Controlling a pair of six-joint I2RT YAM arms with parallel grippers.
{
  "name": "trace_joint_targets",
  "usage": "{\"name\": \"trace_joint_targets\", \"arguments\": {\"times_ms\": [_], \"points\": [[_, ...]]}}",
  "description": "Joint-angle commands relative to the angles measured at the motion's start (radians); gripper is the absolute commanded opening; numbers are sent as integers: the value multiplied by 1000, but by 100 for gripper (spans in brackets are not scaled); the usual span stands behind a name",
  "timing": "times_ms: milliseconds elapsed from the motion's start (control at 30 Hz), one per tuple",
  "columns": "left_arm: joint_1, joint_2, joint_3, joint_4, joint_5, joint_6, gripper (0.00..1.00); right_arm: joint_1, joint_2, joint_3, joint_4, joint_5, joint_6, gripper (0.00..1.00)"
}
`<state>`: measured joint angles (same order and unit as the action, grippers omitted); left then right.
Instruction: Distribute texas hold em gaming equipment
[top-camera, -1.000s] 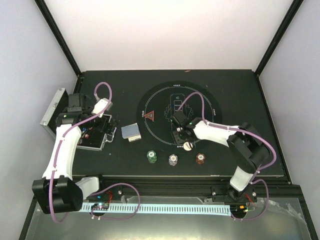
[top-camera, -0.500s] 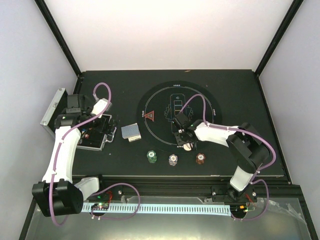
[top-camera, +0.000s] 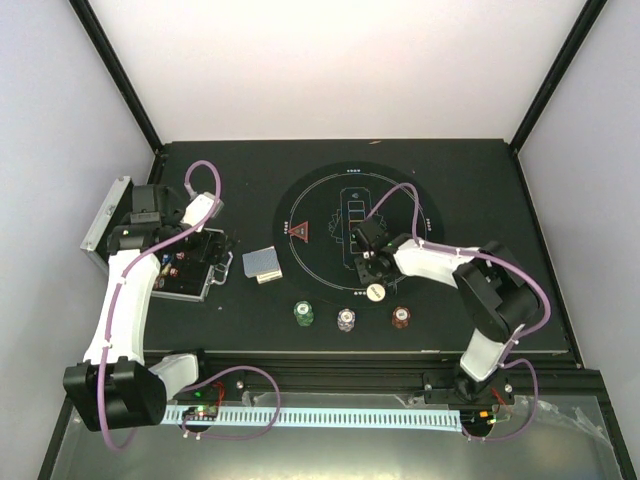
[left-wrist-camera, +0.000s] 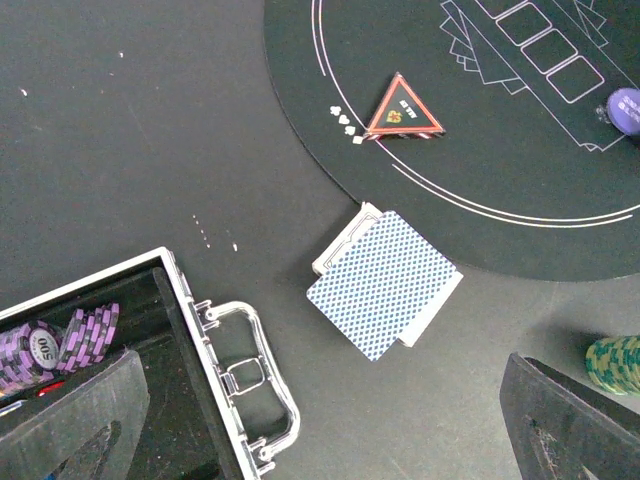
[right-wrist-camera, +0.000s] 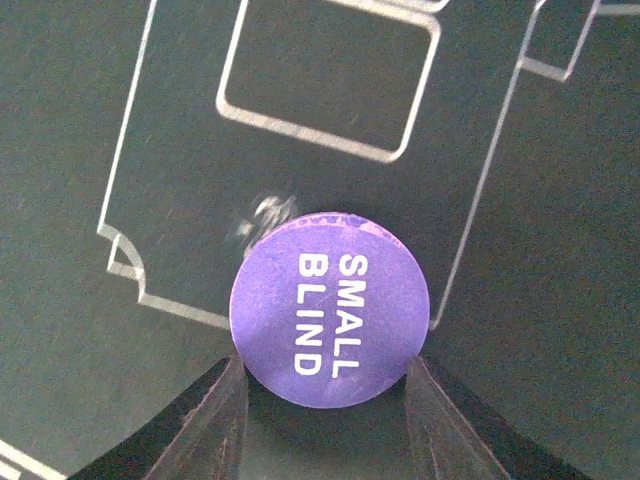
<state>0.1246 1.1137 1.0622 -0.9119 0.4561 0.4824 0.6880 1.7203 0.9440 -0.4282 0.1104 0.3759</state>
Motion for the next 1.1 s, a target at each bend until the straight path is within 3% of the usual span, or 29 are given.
{"name": "trace_joint_targets", "arguments": {"times_ms": [0,200,433,633,833,933,1067], "points": [[7,10,41,-10,28,-13,99,-55,75,84,-3,26,-45,45],[8,17,43,-5,33,-8,99,-129,226,282,-34,22,-95,41],[7,44,57,-4,41,7,99,-204,462,649,-110,5,-101,40],[8,57,68,-15,57,20,99,-224,679,1027,-239,2,-98,40],[8,53,74,-9,80,14,99,-229,816,1297,-362,6,-99,40],[8,59,76,-11,85,8,99,-226,750,1248,-370,-2,-95,43],[7,60,73,-17,94,3,99,-197,507,927,-228,29,-104,50]]}}
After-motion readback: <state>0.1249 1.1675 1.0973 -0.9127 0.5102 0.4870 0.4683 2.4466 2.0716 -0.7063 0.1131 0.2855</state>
